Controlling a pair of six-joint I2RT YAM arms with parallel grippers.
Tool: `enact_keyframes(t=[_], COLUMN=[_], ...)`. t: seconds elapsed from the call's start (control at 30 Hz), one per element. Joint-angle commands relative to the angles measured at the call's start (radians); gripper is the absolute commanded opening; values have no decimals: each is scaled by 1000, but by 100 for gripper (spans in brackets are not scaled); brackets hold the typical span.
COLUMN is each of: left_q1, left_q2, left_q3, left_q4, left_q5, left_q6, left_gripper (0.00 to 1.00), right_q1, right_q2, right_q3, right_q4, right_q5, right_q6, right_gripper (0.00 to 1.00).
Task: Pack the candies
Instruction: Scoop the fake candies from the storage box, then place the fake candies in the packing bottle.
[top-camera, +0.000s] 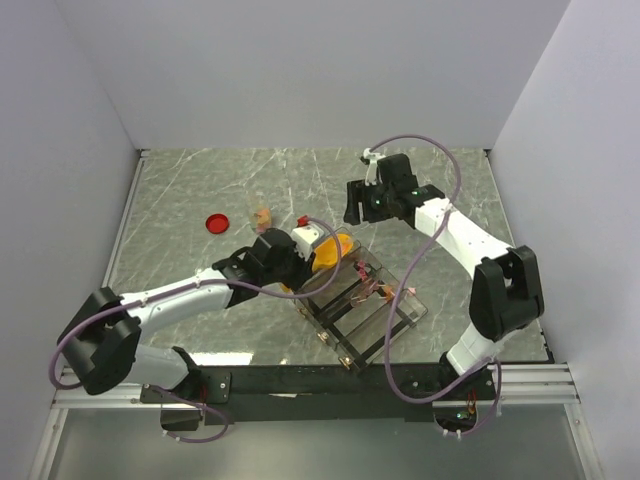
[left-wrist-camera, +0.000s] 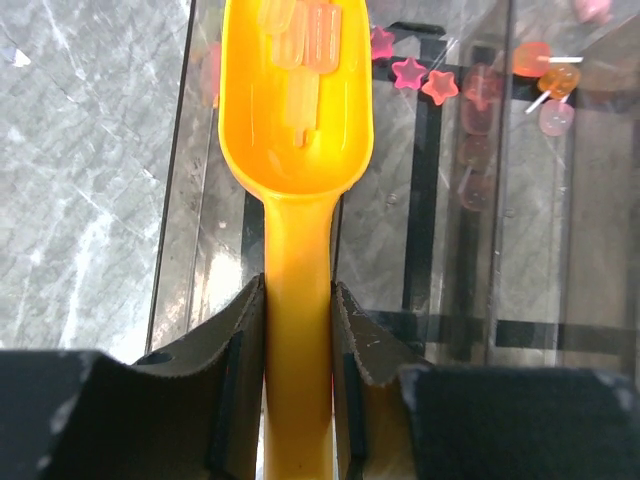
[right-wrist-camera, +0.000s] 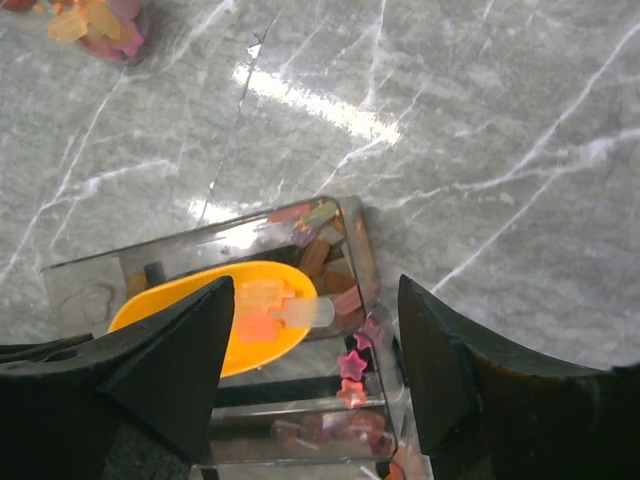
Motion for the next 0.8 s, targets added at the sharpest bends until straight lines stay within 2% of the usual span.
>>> enact_keyframes(t=[0.0, 0.33, 0.57, 0.77], left_q1=[-6, 53, 163, 267], left_q2=[-95, -247, -324, -336], left_q3=[33, 36, 71, 145], left_q4=[-7, -114, -197, -303], left_q5=[15, -8, -19, -13], left_q6=[5, 9, 33, 77], left_gripper=[1, 1, 1, 1], right_q1=[-8, -7, -7, -7], right_q2=[-108, -363, -550, -613], right_q3=[-45, -206, -296, -358], right_q4=[9, 12, 18, 38], right_q5=[28, 82, 132, 114], right_q6=[24, 41, 50, 50], right_gripper=[73, 79, 82, 82])
